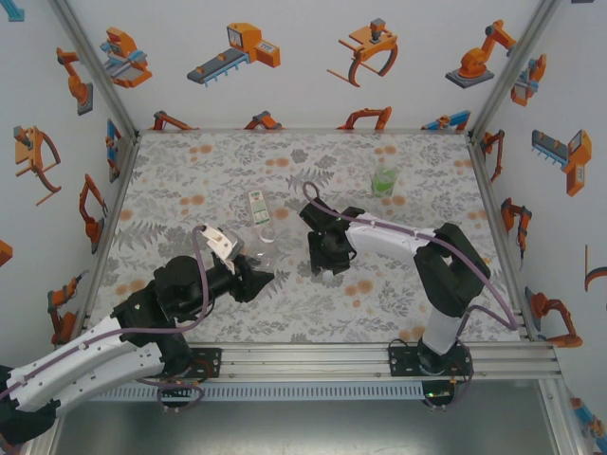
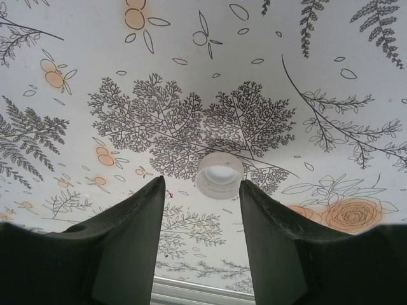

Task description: Screw on the bottle caps

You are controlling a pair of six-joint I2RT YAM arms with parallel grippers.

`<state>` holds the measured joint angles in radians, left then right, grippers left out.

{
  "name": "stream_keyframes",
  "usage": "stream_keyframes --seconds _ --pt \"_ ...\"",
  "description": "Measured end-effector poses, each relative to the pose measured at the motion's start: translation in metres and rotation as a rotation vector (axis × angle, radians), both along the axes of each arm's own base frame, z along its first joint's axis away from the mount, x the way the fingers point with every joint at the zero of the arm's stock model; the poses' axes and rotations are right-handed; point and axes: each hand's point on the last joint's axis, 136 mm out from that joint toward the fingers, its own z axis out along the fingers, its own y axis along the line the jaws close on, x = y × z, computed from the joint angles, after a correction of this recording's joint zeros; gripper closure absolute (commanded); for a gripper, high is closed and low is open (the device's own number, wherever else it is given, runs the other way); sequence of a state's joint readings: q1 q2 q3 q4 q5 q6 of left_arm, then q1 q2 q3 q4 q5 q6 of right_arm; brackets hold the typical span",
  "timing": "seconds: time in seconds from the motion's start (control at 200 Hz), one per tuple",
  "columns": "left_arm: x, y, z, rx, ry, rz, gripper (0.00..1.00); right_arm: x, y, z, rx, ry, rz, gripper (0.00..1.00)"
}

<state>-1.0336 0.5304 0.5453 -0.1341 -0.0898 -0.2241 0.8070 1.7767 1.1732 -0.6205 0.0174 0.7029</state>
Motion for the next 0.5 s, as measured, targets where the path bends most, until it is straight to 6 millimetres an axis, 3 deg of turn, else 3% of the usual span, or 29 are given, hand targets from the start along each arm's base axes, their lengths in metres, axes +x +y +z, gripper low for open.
stream_keyframes --seconds 0.501 --pt "0.0004 -0.0004 -0.0009 0.003 0.002 0.000 1.00 -0.0018 -0.0041 -0.0076 -0.013 0.013 -0.004 0.54"
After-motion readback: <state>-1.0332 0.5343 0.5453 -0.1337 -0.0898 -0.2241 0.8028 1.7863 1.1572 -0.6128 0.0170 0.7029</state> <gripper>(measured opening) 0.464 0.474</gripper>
